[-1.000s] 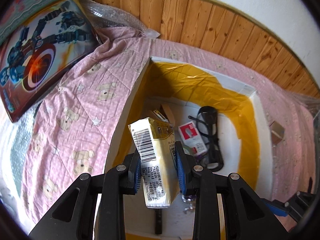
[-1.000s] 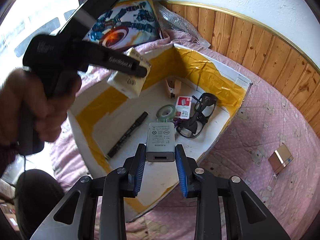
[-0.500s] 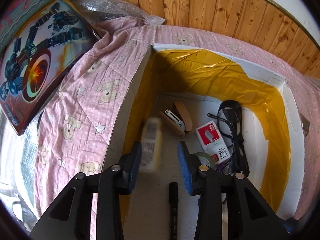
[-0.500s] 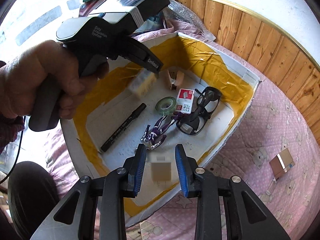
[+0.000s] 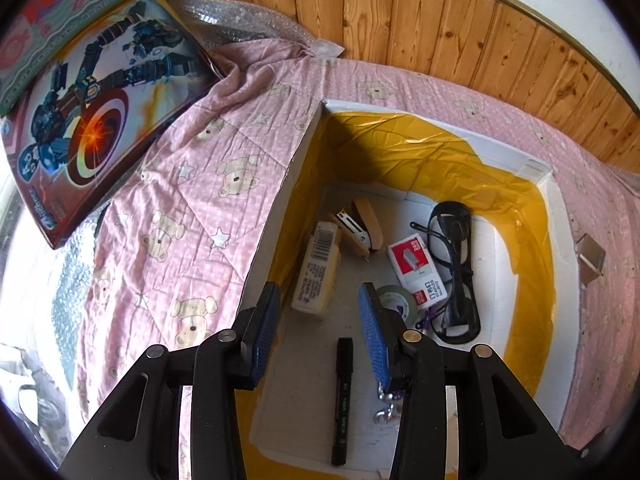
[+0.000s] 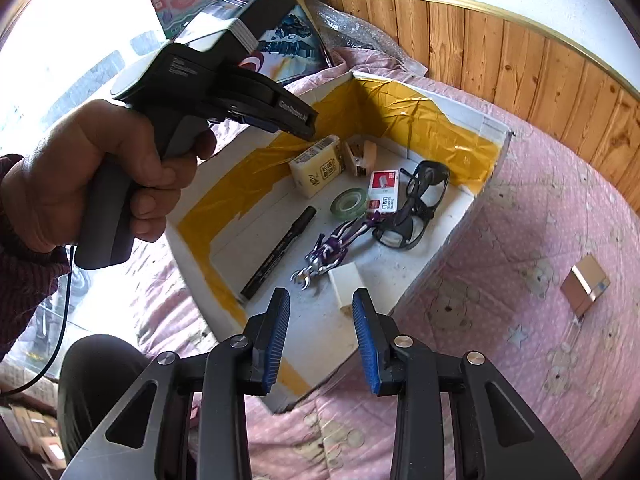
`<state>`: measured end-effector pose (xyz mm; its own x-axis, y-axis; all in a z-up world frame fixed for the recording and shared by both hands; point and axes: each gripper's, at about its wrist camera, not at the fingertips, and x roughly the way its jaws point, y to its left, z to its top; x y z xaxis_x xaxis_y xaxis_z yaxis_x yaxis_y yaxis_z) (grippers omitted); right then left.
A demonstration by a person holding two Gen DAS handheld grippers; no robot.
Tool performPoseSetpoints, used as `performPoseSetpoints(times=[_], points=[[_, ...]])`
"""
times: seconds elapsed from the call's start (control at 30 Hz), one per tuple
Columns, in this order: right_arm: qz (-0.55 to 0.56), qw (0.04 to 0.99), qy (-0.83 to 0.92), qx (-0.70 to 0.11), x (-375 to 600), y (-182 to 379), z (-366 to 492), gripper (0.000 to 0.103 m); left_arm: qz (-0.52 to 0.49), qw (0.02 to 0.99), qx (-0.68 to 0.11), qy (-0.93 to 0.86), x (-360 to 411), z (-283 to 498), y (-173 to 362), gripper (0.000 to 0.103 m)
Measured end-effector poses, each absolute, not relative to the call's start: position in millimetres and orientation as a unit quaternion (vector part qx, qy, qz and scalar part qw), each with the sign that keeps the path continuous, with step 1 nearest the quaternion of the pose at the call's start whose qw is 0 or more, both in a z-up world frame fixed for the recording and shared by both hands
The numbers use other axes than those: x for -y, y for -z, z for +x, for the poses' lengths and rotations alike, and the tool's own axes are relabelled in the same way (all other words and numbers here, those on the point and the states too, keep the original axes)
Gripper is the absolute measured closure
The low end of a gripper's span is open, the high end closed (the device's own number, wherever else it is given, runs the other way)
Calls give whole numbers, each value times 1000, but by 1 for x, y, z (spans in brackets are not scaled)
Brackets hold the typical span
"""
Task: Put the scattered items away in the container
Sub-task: 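Open both tools to release the tissue pack and charger into the box, then move both open tools toward the gold cube and clear tube on the bedspread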
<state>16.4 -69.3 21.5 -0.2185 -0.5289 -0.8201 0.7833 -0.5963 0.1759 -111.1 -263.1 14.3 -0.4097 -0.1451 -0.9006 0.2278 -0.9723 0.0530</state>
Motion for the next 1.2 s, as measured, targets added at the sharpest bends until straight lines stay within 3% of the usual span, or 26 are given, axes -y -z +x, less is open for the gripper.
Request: performPoseSetpoints(times=[0.63,1.2], points=[[452,460,762,-57,7,-40,52,68,470,92,-63,876,213,16,-68,60],[459,451,764,52,-71,-23,66,68,463,16,-38,885,112,77,-67,60]])
